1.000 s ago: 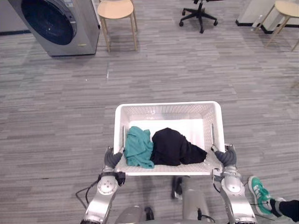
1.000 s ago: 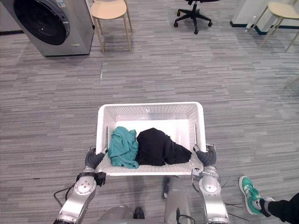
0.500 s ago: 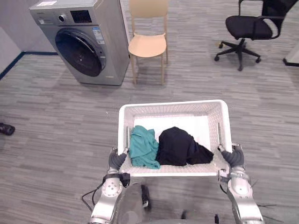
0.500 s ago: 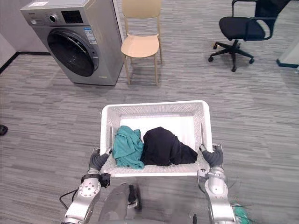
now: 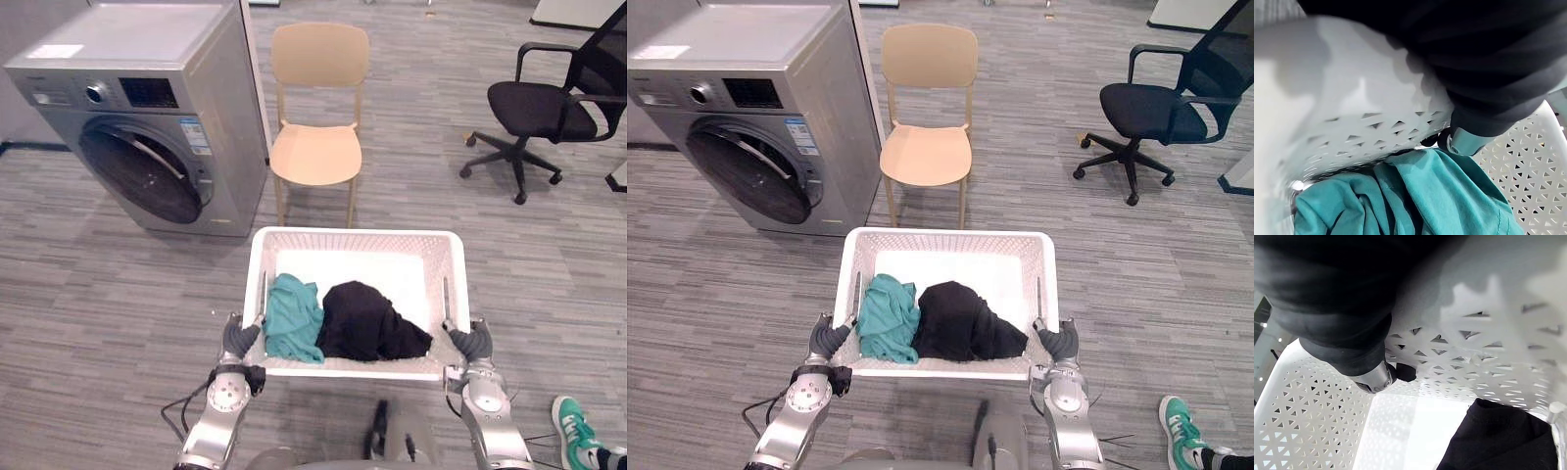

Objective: Pick up the laundry basket with both hands and put the clothes into the washing machine.

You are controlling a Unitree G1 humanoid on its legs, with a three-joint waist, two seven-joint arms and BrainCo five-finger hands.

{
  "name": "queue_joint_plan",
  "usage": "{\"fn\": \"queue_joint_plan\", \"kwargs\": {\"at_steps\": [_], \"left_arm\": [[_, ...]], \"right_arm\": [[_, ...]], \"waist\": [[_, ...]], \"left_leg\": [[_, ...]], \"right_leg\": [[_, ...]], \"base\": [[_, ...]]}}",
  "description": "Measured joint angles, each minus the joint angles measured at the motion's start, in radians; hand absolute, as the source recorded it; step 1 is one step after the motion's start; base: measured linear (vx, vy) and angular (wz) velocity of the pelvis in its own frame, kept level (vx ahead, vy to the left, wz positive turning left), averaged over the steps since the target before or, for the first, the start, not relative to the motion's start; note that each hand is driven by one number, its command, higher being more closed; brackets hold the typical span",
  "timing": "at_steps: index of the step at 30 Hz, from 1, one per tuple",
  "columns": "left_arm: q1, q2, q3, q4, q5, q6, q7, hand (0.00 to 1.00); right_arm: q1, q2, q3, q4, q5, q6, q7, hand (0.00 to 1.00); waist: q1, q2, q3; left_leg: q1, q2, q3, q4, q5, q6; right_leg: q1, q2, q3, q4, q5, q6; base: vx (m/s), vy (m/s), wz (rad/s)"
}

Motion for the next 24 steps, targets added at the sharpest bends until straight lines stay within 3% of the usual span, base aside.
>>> {"fn": "queue_joint_plan", "kwargs": {"at_steps": [1,2,3,4,5,6,7,8,9,10,11,12,13,15,16,17,18,19,22,23,24], "left_arm": [[-0.002,0.000,-0.005,0.003,0.001,0.000,0.000,1.00],[-0.004,-0.007,-0.019,0.037,0.001,0.000,-0.001,1.00],[-0.009,-0.020,-0.021,0.062,0.002,-0.001,-0.002,1.00],[-0.013,-0.037,-0.016,0.075,0.002,0.000,-0.004,1.00],[-0.020,-0.041,-0.018,0.085,0.003,0.001,-0.005,1.00],[-0.019,-0.055,-0.017,0.091,0.005,0.001,-0.005,1.00],[0.003,-0.072,-0.011,0.088,0.005,0.001,-0.005,1.00],[0.019,-0.073,-0.009,0.075,0.005,0.001,-0.005,1.00],[0.038,-0.069,-0.005,0.029,0.002,-0.004,-0.003,1.00],[0.037,-0.068,-0.004,0.017,0.000,-0.011,-0.003,1.00],[0.025,-0.067,-0.002,0.000,-0.002,-0.021,-0.002,1.00],[0.022,-0.067,-0.001,-0.008,-0.004,-0.023,-0.002,1.00],[0.016,-0.064,-0.001,-0.010,-0.007,-0.035,-0.002,1.00],[0.009,-0.070,-0.004,-0.009,-0.008,-0.039,-0.002,1.00],[0.011,-0.074,-0.007,-0.009,-0.008,-0.039,-0.002,1.00],[0.023,-0.080,-0.010,-0.009,-0.007,-0.038,-0.002,1.00],[0.020,-0.063,-0.001,0.012,-0.007,-0.036,-0.001,1.00],[0.011,-0.056,-0.001,0.018,-0.007,-0.027,-0.001,1.00],[0.029,-0.052,0.001,0.021,-0.007,-0.020,-0.001,1.00],[0.041,-0.052,0.000,0.021,-0.007,-0.019,-0.001,1.00],[0.058,-0.040,0.000,0.022,-0.007,-0.018,-0.001,1.00]], "right_arm": [[0.001,0.000,-0.005,0.001,-0.001,0.003,-0.001,1.00],[0.012,-0.004,-0.012,0.004,-0.005,0.011,-0.001,1.00],[0.014,-0.013,-0.012,0.007,-0.005,0.017,-0.001,1.00],[0.008,-0.032,-0.015,0.009,-0.006,0.029,0.004,1.00],[0.015,-0.031,-0.016,0.009,-0.004,0.035,0.004,1.00],[0.032,-0.031,-0.016,0.002,-0.004,0.037,0.002,1.00],[0.057,-0.029,-0.010,-0.015,-0.001,0.037,0.001,1.00],[0.072,-0.027,-0.006,-0.038,-0.002,0.038,0.000,1.00],[0.084,-0.021,-0.004,-0.101,-0.002,0.038,-0.009,1.00],[0.086,-0.021,-0.004,-0.120,-0.002,0.038,-0.018,1.00],[0.089,-0.020,-0.006,-0.148,0.003,0.035,-0.028,1.00],[0.090,-0.020,-0.007,-0.158,0.006,0.033,-0.031,1.00],[0.087,-0.021,-0.011,-0.161,0.008,0.018,-0.036,1.00],[0.084,-0.023,-0.018,-0.152,0.013,0.015,-0.040,1.00],[0.084,-0.025,-0.025,-0.138,0.017,0.014,-0.040,1.00],[0.085,-0.038,-0.025,-0.129,0.016,0.013,-0.038,1.00],[0.061,-0.019,-0.023,-0.071,0.017,0.012,-0.040,1.00],[0.059,-0.007,-0.025,-0.053,0.016,0.020,-0.039,1.00],[0.044,-0.005,-0.025,-0.015,0.009,0.020,-0.024,1.00],[0.036,-0.004,-0.024,0.005,0.002,0.020,-0.018,1.00],[0.030,0.001,-0.019,0.035,-0.006,0.020,-0.015,1.00]], "waist": [[-0.008,-0.007,-0.003],[-0.023,-0.002,-0.006],[-0.019,0.025,-0.009],[-0.007,0.063,-0.013],[-0.007,0.063,-0.012],[-0.011,0.066,-0.002],[-0.008,0.082,0.015],[-0.005,0.079,0.016],[0.017,0.110,0.011],[0.029,0.100,0.017],[0.051,0.090,0.019],[0.053,0.086,0.018],[0.060,0.068,0.019],[0.070,0.057,0.023],[0.075,0.062,0.020],[0.075,0.099,0.001],[0.071,0.054,0.001],[0.069,0.029,-0.008],[0.078,0.022,-0.005],[0.075,0.021,-0.004],[0.074,0.010,0.002]], "left_leg": [[0.024,-0.004,-0.007,-0.013,-0.009,-0.016],[0.087,0.004,-0.038,-0.028,-0.028,-0.049],[0.106,0.026,-0.043,-0.024,-0.031,-0.056],[0.094,0.065,-0.058,0.042,-0.007,-0.098],[0.067,0.070,-0.076,0.140,0.029,-0.120],[0.025,0.077,-0.075,0.317,0.120,-0.113],[-0.047,0.131,-0.067,0.566,0.332,-0.104],[-0.102,0.171,-0.064,0.706,0.374,-0.099],[-0.248,0.267,-0.054,0.982,0.314,-0.066],[-0.315,0.283,-0.048,1.037,0.280,-0.052],[-0.416,0.286,-0.044,1.043,0.215,-0.023],[-0.457,0.283,-0.037,1.013,0.183,-0.013],[-0.525,0.267,-0.011,0.906,0.133,-0.011],[-0.565,0.216,-0.001,0.634,0.124,-0.018],[-0.549,0.170,-0.024,0.373,0.170,-0.053],[-0.521,0.159,-0.060,0.167,0.315,-0.064],[-0.507,0.123,-0.050,0.179,0.319,-0.030],[-0.502,0.088,-0.052,0.180,0.297,-0.013],[-0.493,0.072,-0.019,0.285,0.167,0.013],[-0.463,0.064,-0.006,0.281,0.137,0.015],[-0.400,0.049,0.020,0.268,0.100,0.026]], "right_leg": [[-0.003,0.015,0.006,-0.118,0.058,-0.003],[0.009,0.052,0.045,-0.214,0.293,-0.061],[0.012,0.071,0.052,-0.187,0.296,-0.083],[0.010,0.087,0.039,-0.117,0.236,-0.106],[0.012,0.073,0.029,-0.052,0.186,-0.101],[0.037,0.060,0.005,0.033,0.136,-0.121],[0.146,0.067,-0.024,0.024,0.078,-0.134],[0.206,0.079,-0.022,-0.019,0.042,-0.126],[0.299,0.120,-0.025,-0.071,-0.006,-0.110],[0.328,0.124,-0.025,-0.089,-0.018,-0.108],[0.387,0.116,-0.020,-0.135,-0.030,-0.096],[0.416,0.110,-0.020,-0.162,-0.031,-0.094],[0.463,0.087,-0.021,-0.204,-0.036,-0.076],[0.529,0.048,-0.018,-0.236,-0.058,-0.032],[0.563,0.032,-0.008,-0.239,-0.082,0.011],[0.579,0.050,0.009,-0.241,-0.109,0.053],[0.602,0.014,0.039,-0.248,-0.127,0.065],[0.607,-0.011,0.069,-0.274,-0.110,0.049],[0.594,-0.052,0.124,-0.177,-0.075,0.094],[0.560,-0.072,0.147,-0.077,-0.059,0.128],[0.469,-0.119,0.173,0.148,0.005,0.189]], "base": [[0.71,-0.122,0.67],[0.60,-0.116,0.35],[0.78,-0.128,0.06],[0.87,-0.149,-0.09],[0.73,-0.116,0.04],[0.81,-0.170,0.29],[0.39,-0.093,0.16],[0.79,-0.114,-0.08],[0.51,-0.025,-0.25],[0.85,-0.001,-0.28],[0.57,0.034,-0.09],[0.66,0.083,0.02],[0.52,0.130,0.10],[0.51,0.185,0.02],[0.42,0.197,-0.14],[0.50,0.243,-0.10],[0.46,0.201,0.02],[0.54,0.230,0.10],[0.42,0.216,-0.18],[0.46,0.276,-0.55],[0.25,0.147,-0.44]]}}
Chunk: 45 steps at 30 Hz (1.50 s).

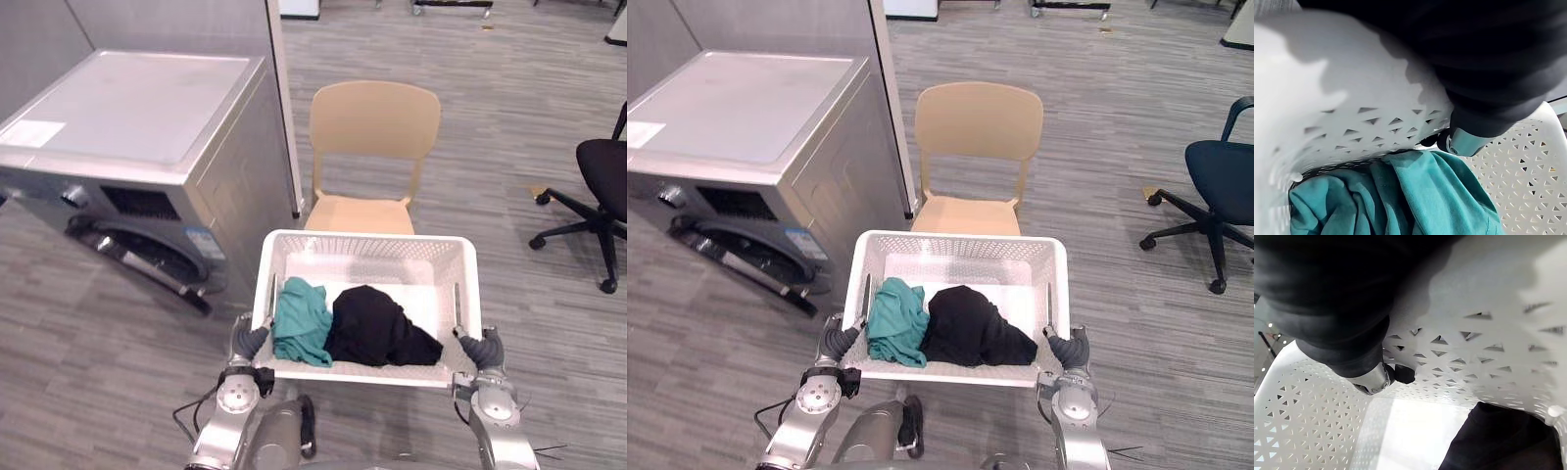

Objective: Pick up the laundry basket with both hands and put the clothes into the washing machine.

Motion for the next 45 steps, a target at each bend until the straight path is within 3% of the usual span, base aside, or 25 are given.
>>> {"fn": "queue_joint_plan", "kwargs": {"at_steps": [1,2,3,4,7,9,12,14,17,22,26,30,31,32,40,45], "left_arm": [[0.005,0.007,0.000,0.001,0.000,0.001,0.000,1.00],[0.010,0.014,-0.001,0.002,0.000,0.007,0.000,1.00],[0.018,0.019,0.003,0.002,0.000,0.011,0.000,1.00],[0.020,0.020,0.004,0.002,0.000,0.011,0.000,1.00],[0.020,0.022,0.003,0.003,0.000,0.011,0.000,1.00],[0.005,0.012,-0.005,0.025,0.000,0.010,0.000,1.00],[-0.026,-0.015,-0.008,0.047,0.001,0.011,0.001,1.00],[-0.107,-0.012,-0.007,0.050,0.000,0.011,0.014,1.00],[-0.278,-0.003,0.004,0.055,-0.014,0.010,0.053,1.00],[-0.516,0.002,0.041,0.128,-0.046,0.010,0.109,1.00],[-0.692,0.055,0.051,0.221,-0.093,0.009,0.137,1.00],[-0.979,0.112,0.103,0.394,-0.140,0.009,0.144,1.00],[-1.019,0.120,0.110,0.412,-0.141,0.009,0.144,0.00],[-1.086,0.140,0.119,0.436,-0.146,0.008,0.144,0.00],[-1.248,0.156,0.190,0.517,-0.217,-0.055,0.136,0.00],[-1.263,0.167,0.191,0.546,-0.220,-0.060,0.126,0.00]], "right_arm": [[-0.001,0.003,0.005,0.014,0.000,0.000,0.001,1.00],[0.000,0.008,0.009,0.028,-0.001,0.002,0.003,1.00],[0.000,0.013,0.018,0.037,-0.001,0.002,0.004,1.00],[0.000,0.014,0.018,0.037,-0.001,0.002,0.006,1.00],[0.003,0.014,0.021,0.031,-0.001,0.002,0.010,1.00],[0.014,0.015,0.021,0.018,0.000,0.002,0.009,1.00],[0.001,-0.018,0.019,0.005,0.001,0.005,0.002,1.00],[-0.032,-0.026,0.019,-0.036,0.006,0.004,-0.018,1.00],[-0.139,-0.040,0.006,-0.079,0.031,0.002,-0.064,1.00],[-0.322,-0.078,0.001,-0.076,0.078,0.001,-0.111,1.00],[-0.479,-0.084,0.002,-0.021,0.108,0.008,-0.140,1.00],[-0.733,-0.097,0.003,0.120,0.173,0.007,-0.174,1.00],[-0.771,-0.101,0.003,0.133,0.182,0.007,-0.177,1.00],[-0.837,-0.111,0.000,0.150,0.202,0.007,-0.180,0.00],[-1.049,-0.144,-0.023,0.276,0.304,-0.022,-0.195,0.00],[-1.075,-0.143,-0.023,0.304,0.335,-0.037,-0.200,0.00]], "waist": [[-0.003,-0.003,0.001],[-0.017,-0.004,0.000],[-0.028,-0.004,-0.002],[-0.028,-0.004,-0.002],[-0.028,-0.008,-0.004],[-0.040,-0.016,-0.013],[-0.024,0.008,-0.016],[-0.024,0.009,0.000],[-0.025,-0.011,0.052],[-0.023,-0.013,0.143],[-0.021,-0.008,0.176],[-0.026,-0.003,0.212],[-0.027,-0.004,0.225],[-0.028,-0.003,0.258],[-0.039,-0.002,0.268],[-0.041,-0.003,0.268]], "left_leg": [[0.023,-0.005,0.004,-0.007,-0.009,0.003],[0.054,-0.007,0.006,-0.017,-0.020,0.009],[0.089,-0.007,0.013,-0.044,-0.022,0.009],[0.103,-0.007,0.015,-0.058,-0.022,0.009],[0.136,-0.005,0.004,-0.094,-0.024,0.000],[0.134,-0.020,-0.041,-0.084,-0.037,-0.031],[0.106,0.012,-0.070,-0.074,-0.028,-0.048],[0.018,0.039,-0.090,-0.016,-0.024,-0.056],[-0.153,0.048,-0.102,0.078,-0.024,-0.069],[-0.339,0.048,-0.112,0.156,-0.034,-0.079],[-0.468,0.058,-0.124,0.192,-0.025,-0.088],[-0.591,0.082,-0.117,0.183,0.028,-0.081],[-0.601,0.083,-0.116,0.179,0.033,-0.083],[-0.613,0.089,-0.113,0.176,0.045,-0.078],[-0.667,0.092,-0.101,0.151,0.061,-0.087],[-0.663,0.093,-0.097,0.146,0.061,-0.088]], "right_leg": [[-0.030,-0.015,0.000,0.078,-0.005,-0.009],[-0.070,-0.024,-0.005,0.146,-0.032,-0.046],[-0.121,-0.017,-0.018,0.163,-0.062,-0.081],[-0.148,-0.008,-0.022,0.153,-0.068,-0.092],[-0.248,0.050,-0.021,-0.005,-0.086,-0.116],[-0.239,0.082,-0.009,-0.188,-0.017,-0.128],[-0.229,0.105,-0.046,-0.224,-0.006,-0.146],[-0.284,0.118,-0.081,-0.201,0.008,-0.168],[-0.434,0.111,-0.090,-0.121,0.004,-0.178],[-0.610,0.098,-0.092,-0.038,-0.009,-0.194],[-0.733,0.098,-0.098,-0.008,0.007,-0.213],[-0.846,0.121,-0.104,-0.044,0.065,-0.234],[-0.857,0.122,-0.104,-0.049,0.074,-0.238],[-0.867,0.130,-0.103,-0.059,0.087,-0.239],[-0.929,0.137,-0.099,-0.088,0.105,-0.245],[-0.925,0.140,-0.094,-0.099,0.109,-0.244]], "base": [[0.31,0.127,-0.26],[0.29,0.051,0.04],[0.34,0.049,0.04],[0.30,-0.001,0.03],[0.20,-0.088,0.17],[0.22,-0.160,0.56],[0.14,-0.115,0.27],[0.02,-0.125,0.28],[-0.13,-0.079,0.23],[-0.21,-0.024,0.13],[-0.20,-0.052,0.04],[-0.11,-0.069,-0.11],[-0.05,-0.040,-0.10],[-0.02,-0.026,-0.11],[0.07,0.008,-0.05],[0.04,0.027,-0.03]]}}
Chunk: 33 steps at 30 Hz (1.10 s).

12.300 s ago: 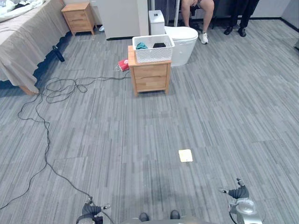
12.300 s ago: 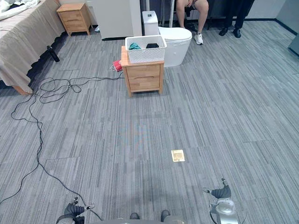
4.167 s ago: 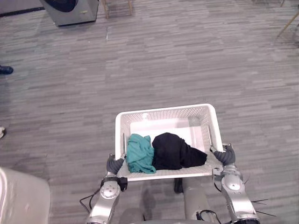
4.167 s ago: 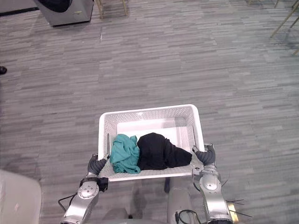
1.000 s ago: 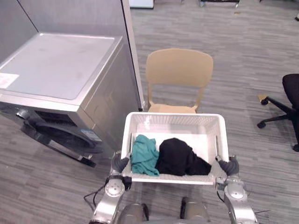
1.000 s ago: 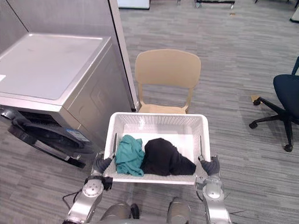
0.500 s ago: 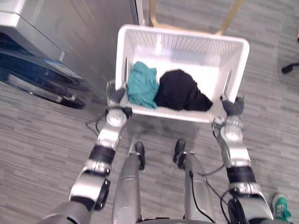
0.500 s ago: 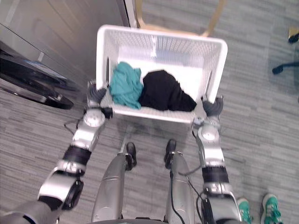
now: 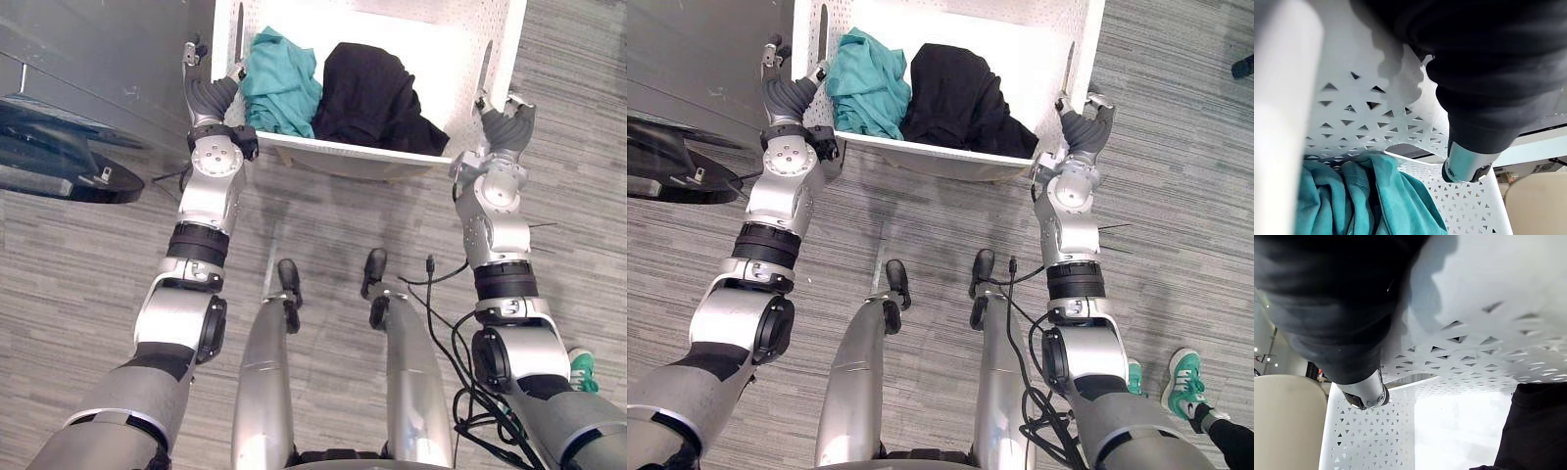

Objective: Pick up the laundry basket with both hands and put the clothes into the washing machine.

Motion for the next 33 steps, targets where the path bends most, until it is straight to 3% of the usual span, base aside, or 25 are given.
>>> {"fn": "queue_joint_plan", "kwargs": {"at_steps": [6,13,21,26,27,31,33], "left_arm": [[0.077,0.004,0.002,-0.040,-0.005,0.003,0.007,0.00],[0.272,0.000,0.007,-0.315,-0.004,-0.002,0.049,0.00],[0.513,-0.036,0.120,-0.611,-0.021,-0.091,0.069,0.00],[0.806,-0.203,0.090,-0.712,-0.035,-0.113,0.010,0.00],[0.911,-0.243,0.065,-0.709,-0.035,-0.112,-0.015,0.00],[1.112,-0.287,0.039,-0.637,-0.037,-0.113,-0.087,0.00],[1.192,-0.290,0.045,-0.504,-0.045,-0.108,-0.152,0.00]], "right_arm": [[0.035,0.002,-0.001,-0.001,0.021,-0.001,-0.003,0.00],[0.215,0.001,-0.059,-0.265,0.019,-0.009,-0.025,0.00],[0.423,-0.044,-0.139,-0.523,-0.022,-0.049,-0.020,0.00],[0.692,-0.016,-0.118,-0.660,-0.101,-0.068,0.068,0.00],[0.781,0.021,-0.109,-0.660,-0.117,-0.068,0.097,0.00],[0.976,0.084,-0.079,-0.617,-0.172,-0.068,0.158,0.00],[1.053,0.113,-0.070,-0.503,-0.212,-0.061,0.203,0.00]], "waist": [[0.000,0.000,0.000],[0.016,0.000,0.000],[0.021,0.001,-0.001],[0.044,0.001,-0.004],[0.044,0.000,-0.033],[0.067,0.017,-0.118],[0.068,0.026,-0.176]], "left_leg": [[0.052,0.001,0.006,-0.011,-0.001,0.000],[0.100,-0.002,0.005,-0.022,-0.001,0.000],[0.153,-0.003,0.002,-0.024,-0.002,0.001],[0.273,-0.010,0.003,-0.066,-0.004,0.000],[0.313,-0.016,-0.001,-0.094,-0.007,-0.005],[0.418,-0.026,0.001,-0.162,-0.007,-0.005],[0.498,-0.040,-0.004,-0.218,-0.002,-0.003]], "right_leg": [[0.047,0.003,0.005,-0.010,0.000,0.000],[0.092,0.004,0.006,-0.009,-0.003,0.001],[0.146,-0.002,0.002,0.004,-0.020,-0.006],[0.261,-0.006,-0.012,-0.012,-0.042,-0.001],[0.298,-0.012,-0.021,-0.023,-0.062,0.001],[0.393,-0.020,-0.037,-0.052,-0.085,0.010],[0.472,-0.037,-0.059,-0.063,-0.107,0.021]], "base": [[0.02,0.003,-0.01],[0.00,-0.004,0.00],[0.00,-0.037,0.03],[0.07,-0.049,0.09],[0.09,-0.050,0.21],[0.15,-0.073,0.17],[0.17,-0.065,0.28]]}}
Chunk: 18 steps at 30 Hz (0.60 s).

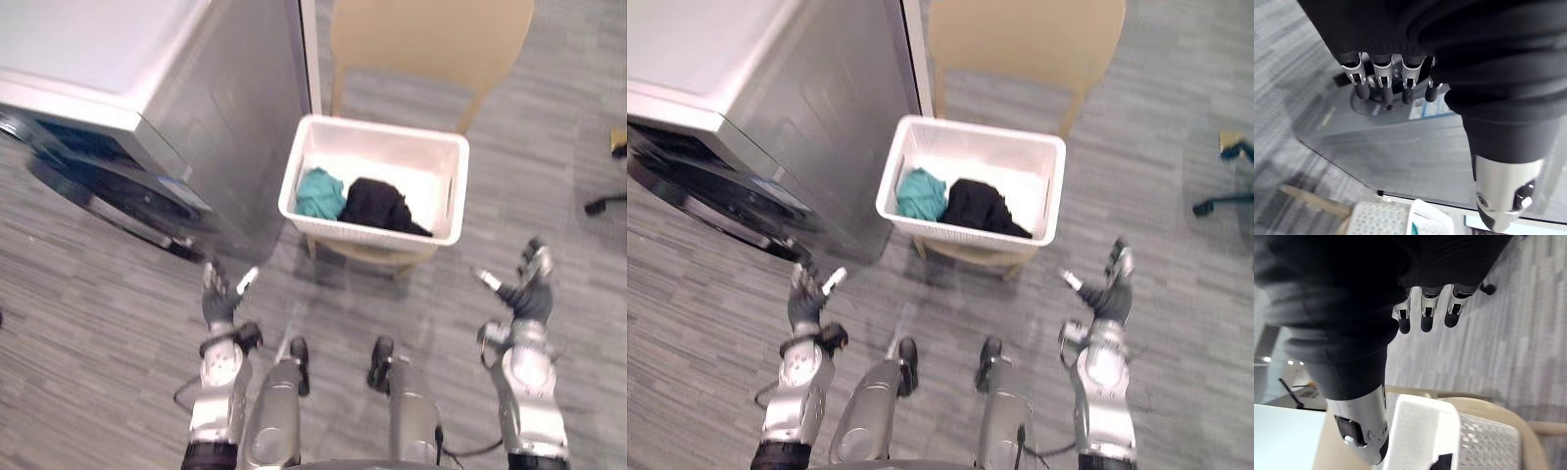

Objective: Pick up the laundry basket with both hands and put the clothes into the washing machine.

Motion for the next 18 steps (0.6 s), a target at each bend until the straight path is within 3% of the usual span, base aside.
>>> {"fn": "queue_joint_plan", "kwargs": {"at_steps": [3,8,13,15,16,17,18], "left_arm": [[0.051,-0.003,0.029,0.201,0.004,0.020,-0.062,0.00],[0.053,0.001,0.135,0.505,0.022,0.043,-0.083,0.00],[0.059,0.008,0.157,0.618,0.044,0.042,-0.081,0.00],[0.035,0.008,0.157,0.647,0.054,0.037,-0.079,0.00],[0.018,0.008,0.158,0.671,0.055,0.037,-0.077,0.00],[0.010,0.008,0.157,0.689,0.057,0.038,-0.074,0.00],[0.010,0.008,0.156,0.701,0.065,0.038,-0.065,0.00]], "right_arm": [[0.034,0.030,0.001,0.159,-0.012,0.020,0.037,0.00],[0.022,0.055,0.011,0.409,-0.040,0.028,0.063,0.00],[-0.013,0.071,0.010,0.577,-0.040,0.030,0.064,0.00],[-0.017,0.070,-0.001,0.633,-0.039,0.030,0.062,0.00],[-0.020,0.061,-0.002,0.670,-0.036,0.030,0.061,0.00],[-0.027,0.042,-0.002,0.693,-0.033,0.031,0.062,0.00],[-0.034,0.028,-0.003,0.705,-0.031,0.031,0.061,0.00]], "waist": [[-0.001,0.006,-0.056],[0.001,0.011,-0.111],[0.005,0.007,-0.152],[-0.002,0.001,-0.154],[-0.004,-0.004,-0.157],[-0.007,0.000,-0.158],[-0.013,0.012,-0.159]], "left_leg": [[0.089,-0.015,-0.014,-0.053,0.006,-0.008],[0.183,-0.025,-0.063,-0.118,0.024,-0.021],[0.206,-0.050,-0.125,-0.219,0.083,-0.036],[0.186,-0.002,0.015,-0.251,0.085,-0.033],[0.181,0.046,0.170,-0.245,0.093,-0.020],[0.181,0.068,0.288,-0.243,0.095,-0.016],[0.187,0.089,0.354,-0.249,0.128,0.013]], "right_leg": [[0.078,-0.012,-0.019,-0.014,-0.020,0.011],[0.201,-0.018,-0.084,-0.071,-0.031,0.022],[0.268,-0.039,-0.179,-0.127,-0.028,0.031],[0.303,-0.064,-0.287,-0.155,-0.023,0.036],[0.324,-0.090,-0.345,-0.172,-0.019,0.041],[0.341,-0.102,-0.387,-0.185,-0.010,0.055],[0.358,-0.104,-0.425,-0.198,-0.003,0.068]], "base": [[0.18,-0.033,0.21],[0.11,-0.016,0.31],[0.02,-0.013,0.61],[0.02,-0.017,1.39],[0.07,0.038,1.41],[0.09,0.063,1.54],[0.11,0.094,1.29]]}}
